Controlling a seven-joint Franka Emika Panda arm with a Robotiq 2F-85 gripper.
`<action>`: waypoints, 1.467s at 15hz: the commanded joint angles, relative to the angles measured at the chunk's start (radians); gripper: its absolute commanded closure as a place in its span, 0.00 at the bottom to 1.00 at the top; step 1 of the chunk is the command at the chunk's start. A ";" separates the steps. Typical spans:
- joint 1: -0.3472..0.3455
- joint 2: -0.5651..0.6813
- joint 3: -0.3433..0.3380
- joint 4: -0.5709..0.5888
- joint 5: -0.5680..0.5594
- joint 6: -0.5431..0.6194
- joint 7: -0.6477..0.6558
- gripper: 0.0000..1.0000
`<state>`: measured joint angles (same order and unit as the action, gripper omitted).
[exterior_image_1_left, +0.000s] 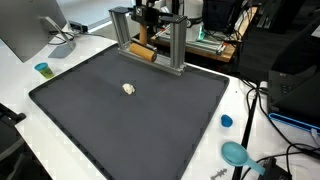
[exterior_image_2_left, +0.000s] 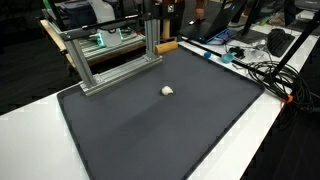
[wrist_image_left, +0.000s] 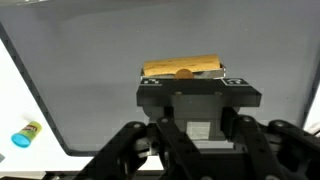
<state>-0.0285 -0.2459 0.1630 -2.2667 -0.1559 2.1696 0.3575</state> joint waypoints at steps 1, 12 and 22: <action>0.022 -0.004 -0.015 0.006 -0.003 -0.013 0.003 0.78; 0.025 0.451 -0.102 0.350 0.006 0.022 -0.108 0.78; 0.034 0.484 -0.160 0.333 0.012 0.072 -0.128 0.78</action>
<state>-0.0055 0.2427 0.0309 -1.9375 -0.1459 2.2214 0.2332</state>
